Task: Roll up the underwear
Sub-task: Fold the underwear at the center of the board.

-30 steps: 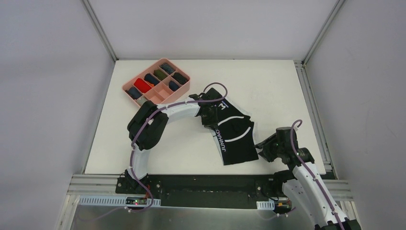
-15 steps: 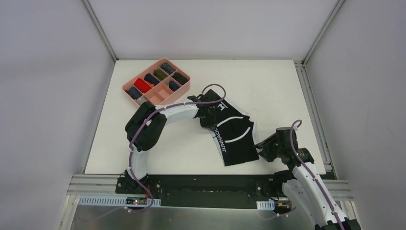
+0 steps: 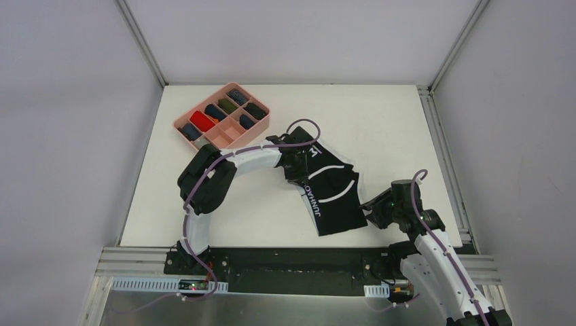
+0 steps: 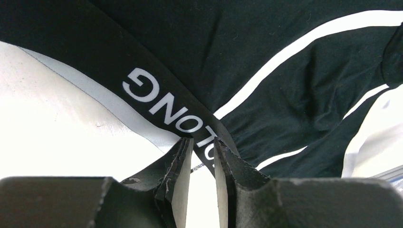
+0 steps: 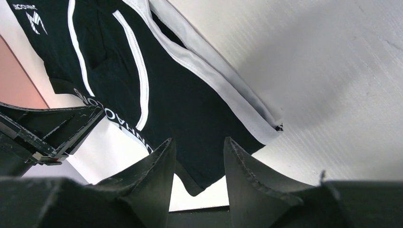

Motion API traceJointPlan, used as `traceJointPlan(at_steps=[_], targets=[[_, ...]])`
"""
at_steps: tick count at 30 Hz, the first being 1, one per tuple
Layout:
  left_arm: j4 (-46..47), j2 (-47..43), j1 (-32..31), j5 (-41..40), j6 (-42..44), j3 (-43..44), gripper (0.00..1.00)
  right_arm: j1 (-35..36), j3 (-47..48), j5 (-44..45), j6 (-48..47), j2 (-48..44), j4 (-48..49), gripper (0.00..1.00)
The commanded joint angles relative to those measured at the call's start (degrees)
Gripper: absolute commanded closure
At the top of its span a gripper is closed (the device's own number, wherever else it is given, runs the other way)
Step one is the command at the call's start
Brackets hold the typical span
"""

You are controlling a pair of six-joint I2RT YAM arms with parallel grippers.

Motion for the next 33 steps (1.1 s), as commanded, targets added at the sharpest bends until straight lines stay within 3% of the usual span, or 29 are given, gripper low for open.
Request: traceJointPlan(at_steps=[1,3,5,6,13,17,18,22,24,28,33], targets=[[-0.8,1.7,-0.2,0.7,-0.1,2.0,0.74,-0.2,-0.1,-0.9,-0.1,0.6,1.2,0.55],[-0.8,2.6,-0.2,0.3,0.2,2.1,0.78,-0.2,0.0,-1.0,-0.2,0.9,1.3,0.56],[-1.3,2.9,-0.2,-0.3,0.6,2.5,0.98,-0.3,0.2,-1.1,-0.4,1.0,1.4,0.56],[-2.0,2.7,-0.1,-0.9,0.9,2.7,1.0,-0.3,0.3,-1.1,-0.5,1.1,1.3,0.56],[-6.3,-4.5,1.8,-7.0,4.8,3.7,1.0,-0.3,1.9,0.1,-1.6,-0.8,-3.2,0.55],[-7.2,-9.0,3.0,-6.4,7.4,2.1,1.0,-0.1,2.6,1.3,-1.5,-5.3,-8.4,0.54],[-7.2,-10.0,3.0,-5.3,7.8,1.7,0.99,-0.2,2.2,0.7,-0.8,-6.7,-9.2,0.54],[-7.2,-14.7,1.8,-2.2,8.4,-1.0,0.77,-0.2,-0.5,-1.4,1.5,-11.6,-11.7,0.55],[-7.2,-17.0,-0.1,-2.3,9.1,-2.3,0.71,-0.2,-1.4,-0.9,2.3,-13.7,-13.1,0.55],[-7.1,-18.8,-6.4,-1.9,13.3,-2.5,0.68,-0.2,-2.3,1.6,5.1,-15.4,-12.7,0.54],[-6.5,-16.5,-14.4,-3.8,16.2,-1.7,0.68,-0.1,-2.1,3.3,6.5,-6.9,-9.5,0.53]])
